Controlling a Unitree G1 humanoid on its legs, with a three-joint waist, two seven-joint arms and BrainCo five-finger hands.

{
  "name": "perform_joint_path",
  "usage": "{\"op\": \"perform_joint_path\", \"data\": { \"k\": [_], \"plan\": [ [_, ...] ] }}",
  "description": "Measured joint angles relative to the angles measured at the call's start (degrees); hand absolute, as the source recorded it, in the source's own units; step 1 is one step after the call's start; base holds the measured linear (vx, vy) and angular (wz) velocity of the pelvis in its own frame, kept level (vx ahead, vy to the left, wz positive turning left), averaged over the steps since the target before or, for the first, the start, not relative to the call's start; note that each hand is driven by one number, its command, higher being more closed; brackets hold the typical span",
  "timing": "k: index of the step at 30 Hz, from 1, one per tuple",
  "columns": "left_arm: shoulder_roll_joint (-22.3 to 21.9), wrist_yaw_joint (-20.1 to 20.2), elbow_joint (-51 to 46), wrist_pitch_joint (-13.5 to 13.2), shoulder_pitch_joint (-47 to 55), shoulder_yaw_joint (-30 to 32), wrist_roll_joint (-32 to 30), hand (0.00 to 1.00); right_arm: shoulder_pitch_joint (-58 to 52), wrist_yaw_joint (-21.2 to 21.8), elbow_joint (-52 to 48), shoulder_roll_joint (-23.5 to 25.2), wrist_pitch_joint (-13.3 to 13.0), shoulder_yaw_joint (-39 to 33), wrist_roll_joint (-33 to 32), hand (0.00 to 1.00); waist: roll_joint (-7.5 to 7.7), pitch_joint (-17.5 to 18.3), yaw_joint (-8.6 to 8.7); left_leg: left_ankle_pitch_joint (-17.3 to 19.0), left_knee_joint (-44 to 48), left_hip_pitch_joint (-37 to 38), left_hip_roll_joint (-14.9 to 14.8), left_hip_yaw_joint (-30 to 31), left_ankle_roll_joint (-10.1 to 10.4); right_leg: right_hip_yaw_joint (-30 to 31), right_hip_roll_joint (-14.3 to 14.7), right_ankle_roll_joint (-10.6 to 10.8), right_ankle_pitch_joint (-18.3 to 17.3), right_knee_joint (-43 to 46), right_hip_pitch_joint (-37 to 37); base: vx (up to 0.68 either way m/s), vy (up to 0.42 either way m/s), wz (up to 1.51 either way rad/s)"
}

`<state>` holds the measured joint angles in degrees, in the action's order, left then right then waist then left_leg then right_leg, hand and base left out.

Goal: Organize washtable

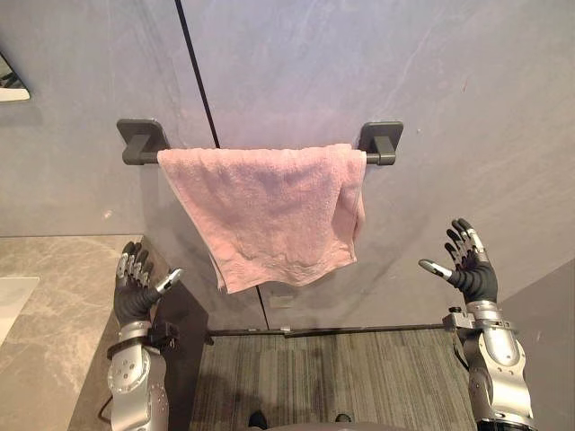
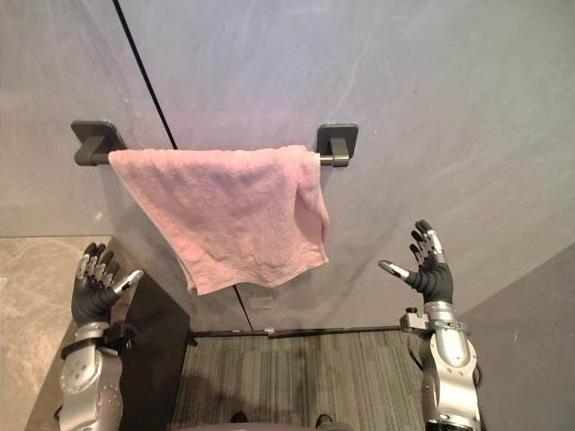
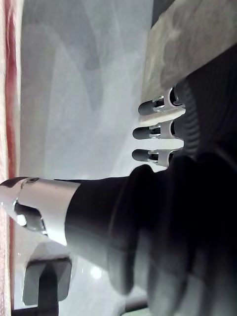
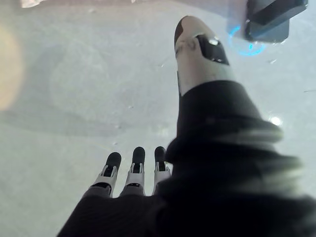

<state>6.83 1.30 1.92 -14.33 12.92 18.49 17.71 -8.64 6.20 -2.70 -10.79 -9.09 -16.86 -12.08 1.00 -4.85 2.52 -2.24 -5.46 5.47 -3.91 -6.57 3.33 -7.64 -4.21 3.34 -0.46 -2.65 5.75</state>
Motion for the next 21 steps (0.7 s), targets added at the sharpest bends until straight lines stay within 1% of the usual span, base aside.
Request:
{"op": "perform_joint_path", "data": {
  "k": [4,8,9,11,14,18,21],
  "plan": [
    [0.06,0.6,4.45,0.01,1.22,-0.36,-2.27,0.0,-0.85,-0.07,5.98,0.31,-0.25,-0.75,1.53,0.0,-0.05,0.0,-0.04,-0.01,0.0,-0.21,0.03,0.29,-0.01,-0.29,-0.02,0.03,-0.03,-0.05,-0.03,0.0,-0.002,0.03],
    [0.06,1.13,13.21,0.48,1.85,-3.5,-6.4,0.0,-1.43,-1.53,16.63,1.29,-0.51,-0.11,4.36,0.0,-0.13,-0.03,-0.12,-0.01,0.0,-0.37,0.04,0.54,0.0,-0.54,-0.02,0.04,-0.05,-0.13,-0.02,-0.01,-0.006,0.03],
    [0.07,1.15,14.09,0.55,2.08,-3.89,-6.99,0.0,-1.76,-1.58,17.46,1.57,-0.51,-0.05,4.68,0.0,-0.14,-0.04,-0.13,-0.01,0.0,-0.37,0.03,0.54,0.0,-0.54,-0.01,0.04,-0.05,-0.13,-0.01,0.0,0.0,0.0],
    [0.05,1.15,17.23,1.2,2.95,-5.15,-8.44,0.0,-3.4,-2.53,21.01,2.03,-0.48,1.3,6.65,0.0,-0.16,-0.04,-0.14,-0.01,0.0,-0.37,0.02,0.51,0.0,-0.54,0.0,0.05,-0.07,-0.12,0.02,0.0,0.0,0.0],
    [0.04,1.14,20.2,1.84,4.01,-5.8,-9.49,0.0,-4.86,-2.54,25.67,2.64,-0.39,2.57,9.16,0.0,-0.27,-0.04,-0.17,-0.01,0.0,-0.21,-0.02,0.2,0.0,-0.31,-0.01,0.06,-0.12,0.29,0.07,-0.02,-0.003,-0.03],
    [0.07,1.1,23.32,2.39,5.01,-6.61,-9.7,0.0,-7.14,-2.52,28.5,2.97,0.58,4.04,10.77,0.0,-0.4,-0.05,-0.18,-0.01,-0.01,0.29,-0.03,-0.03,0.0,-0.21,-0.07,0.03,-0.33,0.78,0.06,-0.01,-0.001,-0.02],
    [0.01,1.16,26.69,2.69,5.23,-7.77,-11.73,0.0,-8.17,-2.53,31.55,3.22,0.75,4.21,12.2,0.0,-0.47,-0.05,-0.24,-0.01,-0.04,0.79,-0.07,-0.03,0.01,-0.18,-0.12,0.01,-0.94,1.91,-0.07,-0.03,-0.003,0.0]
  ]
}}
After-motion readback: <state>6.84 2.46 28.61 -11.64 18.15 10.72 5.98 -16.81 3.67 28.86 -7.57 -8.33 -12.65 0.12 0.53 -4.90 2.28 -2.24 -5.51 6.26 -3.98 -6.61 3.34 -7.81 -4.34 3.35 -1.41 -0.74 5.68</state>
